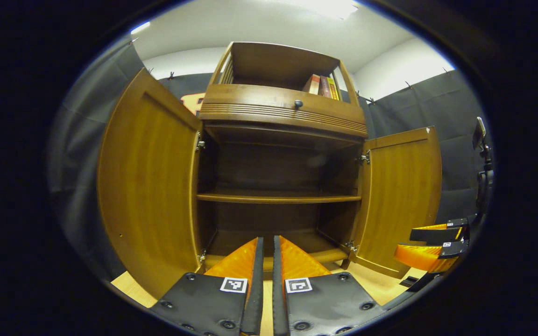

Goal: Open the right door of the double-door shoe cabinet with the right hand, and open the left door with the left hand.

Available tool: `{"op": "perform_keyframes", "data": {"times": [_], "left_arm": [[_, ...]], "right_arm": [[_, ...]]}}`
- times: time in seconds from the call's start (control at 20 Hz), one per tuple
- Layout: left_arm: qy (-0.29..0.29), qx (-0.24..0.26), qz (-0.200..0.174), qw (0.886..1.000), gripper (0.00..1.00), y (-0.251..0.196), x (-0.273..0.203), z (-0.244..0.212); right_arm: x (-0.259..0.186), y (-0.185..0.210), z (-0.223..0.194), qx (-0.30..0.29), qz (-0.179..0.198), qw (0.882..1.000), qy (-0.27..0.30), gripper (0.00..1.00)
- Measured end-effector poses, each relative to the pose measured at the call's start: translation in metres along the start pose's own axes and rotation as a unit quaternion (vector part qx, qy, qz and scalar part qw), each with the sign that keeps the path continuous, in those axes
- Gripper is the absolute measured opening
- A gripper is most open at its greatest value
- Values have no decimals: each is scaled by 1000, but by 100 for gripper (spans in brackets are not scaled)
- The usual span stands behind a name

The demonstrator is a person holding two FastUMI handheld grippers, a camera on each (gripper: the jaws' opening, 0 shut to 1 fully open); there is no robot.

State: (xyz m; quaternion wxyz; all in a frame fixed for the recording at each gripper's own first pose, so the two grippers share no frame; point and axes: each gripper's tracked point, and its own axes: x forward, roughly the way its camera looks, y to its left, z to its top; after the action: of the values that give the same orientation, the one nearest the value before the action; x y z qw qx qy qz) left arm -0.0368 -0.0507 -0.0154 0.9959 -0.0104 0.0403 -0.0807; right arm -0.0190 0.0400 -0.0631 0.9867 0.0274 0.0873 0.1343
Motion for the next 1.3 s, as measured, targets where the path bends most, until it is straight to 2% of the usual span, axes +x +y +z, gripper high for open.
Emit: {"op": "perform_keyframes", "data": {"times": [0.15,0.45,0.5,0.55,0.7,0.75,0.8,0.85,1.0,1.05,1.1,1.3], "left_arm": [[-8,-8,-13,1000,16,-32,11,3],[-3,2,-3,1000,16,-51,18,-6],[0,5,-2,1000,16,-51,17,-8],[2,8,1,1000,16,-50,16,-10],[3,11,13,1000,20,-45,12,-10],[3,12,14,1000,22,-46,12,-12],[3,14,17,1000,25,-44,10,-11],[3,14,16,1000,26,-44,9,-12],[7,4,24,1000,63,-38,9,-12],[7,0,30,1000,67,-35,9,-13],[9,-4,33,999,77,-32,10,-13],[11,-16,34,999,91,-27,9,-15]], "right_arm": [[-11,-22,3,6,-17,1000,-7,92],[-22,-48,4,11,-35,999,-10,92],[-22,-49,3,11,-36,999,-10,100],[-22,-50,2,12,-35,999,-10,92],[-21,-48,-1,13,-29,999,-6,92],[-21,-46,-1,12,-26,1000,-6,100],[-19,-44,0,12,-24,1000,-6,92],[-19,-42,1,11,-22,1000,-7,92],[-19,-36,-1,9,-17,1000,-5,92],[-19,-35,-2,9,-16,1000,-4,92],[-20,-35,-2,8,-17,1000,-4,92],[-19,-34,-4,7,-18,1000,-1,92]]}}
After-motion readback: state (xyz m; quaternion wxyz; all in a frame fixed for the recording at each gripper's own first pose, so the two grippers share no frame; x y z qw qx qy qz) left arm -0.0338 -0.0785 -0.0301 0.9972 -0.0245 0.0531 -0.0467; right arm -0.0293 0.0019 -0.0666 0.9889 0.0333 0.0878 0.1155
